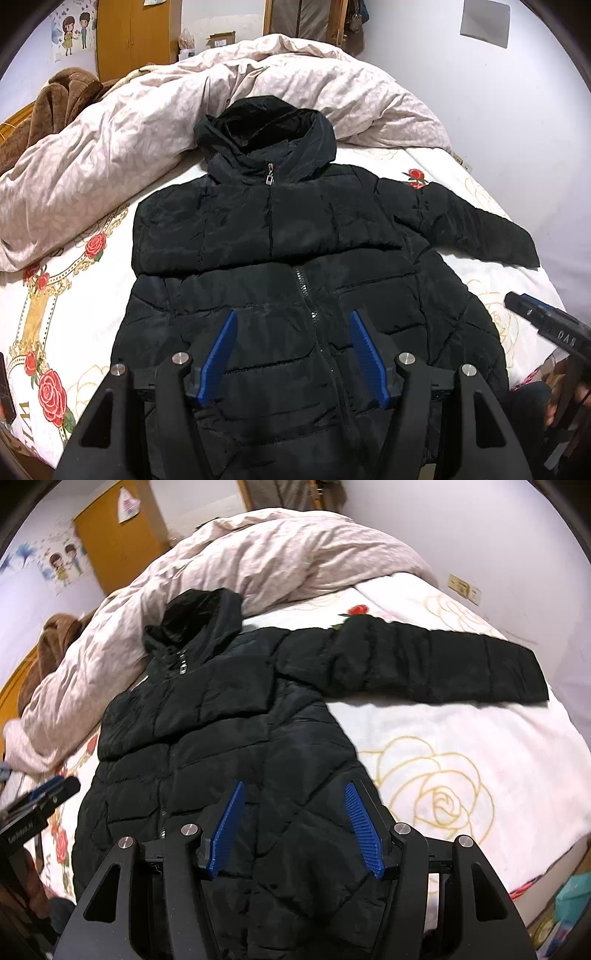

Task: Fold large clothes
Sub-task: 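Reach the right gripper to the other sleeve cuff and grasp it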

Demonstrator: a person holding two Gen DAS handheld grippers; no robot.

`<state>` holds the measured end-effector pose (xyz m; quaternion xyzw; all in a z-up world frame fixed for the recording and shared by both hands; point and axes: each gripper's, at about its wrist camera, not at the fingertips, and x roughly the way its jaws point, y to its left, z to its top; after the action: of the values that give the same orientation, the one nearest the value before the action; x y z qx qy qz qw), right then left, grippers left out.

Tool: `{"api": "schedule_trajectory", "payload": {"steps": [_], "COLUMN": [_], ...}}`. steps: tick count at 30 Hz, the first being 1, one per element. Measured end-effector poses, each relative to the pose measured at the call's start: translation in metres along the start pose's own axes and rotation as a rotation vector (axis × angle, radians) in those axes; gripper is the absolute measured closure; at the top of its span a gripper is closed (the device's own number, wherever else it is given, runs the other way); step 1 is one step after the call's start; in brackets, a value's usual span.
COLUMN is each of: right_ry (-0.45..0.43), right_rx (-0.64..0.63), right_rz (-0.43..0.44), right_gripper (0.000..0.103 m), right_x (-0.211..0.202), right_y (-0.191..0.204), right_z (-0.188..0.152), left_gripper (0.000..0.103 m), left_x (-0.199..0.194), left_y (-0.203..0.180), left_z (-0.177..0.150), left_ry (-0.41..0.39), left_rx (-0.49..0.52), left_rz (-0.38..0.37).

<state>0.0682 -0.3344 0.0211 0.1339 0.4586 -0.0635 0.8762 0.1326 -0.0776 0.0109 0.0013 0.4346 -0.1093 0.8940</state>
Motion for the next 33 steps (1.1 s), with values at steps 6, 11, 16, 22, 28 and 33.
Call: {"api": "schedule_trajectory", "payload": {"steps": [6,11,16,22,28,33], "right_ry": [0.010,-0.006,-0.015,-0.037,-0.107,-0.187], "right_rx": [0.112,0.233,0.353,0.492,0.586,0.642], "right_rz": [-0.005,-0.038,-0.083,-0.120,-0.113,-0.098], "right_gripper": [0.045,0.045,0.045,0.045,0.045,0.045], "right_x": [0.016,0.040,0.070,0.101,0.117,0.124], "right_y": [-0.039,-0.088,-0.141,-0.200,-0.236,-0.249], "right_z": [0.012,0.028,0.041,0.053,0.066,0.075], "left_gripper": [0.038,0.038,0.038,0.038,0.038,0.038], "left_x": [0.019,0.046,0.073,0.105,0.132,0.145], "left_y": [0.006,0.018,0.031,0.044,0.054,0.062], "left_z": [0.009,0.024,0.037,0.046,0.046,0.041], "left_ry": [0.001,0.005,0.008,0.026,0.062,0.086], "left_rx": [-0.005,-0.020,-0.049,-0.083,-0.112,-0.133], "left_rz": [0.006,0.015,0.029,0.051,0.072,0.081]}}
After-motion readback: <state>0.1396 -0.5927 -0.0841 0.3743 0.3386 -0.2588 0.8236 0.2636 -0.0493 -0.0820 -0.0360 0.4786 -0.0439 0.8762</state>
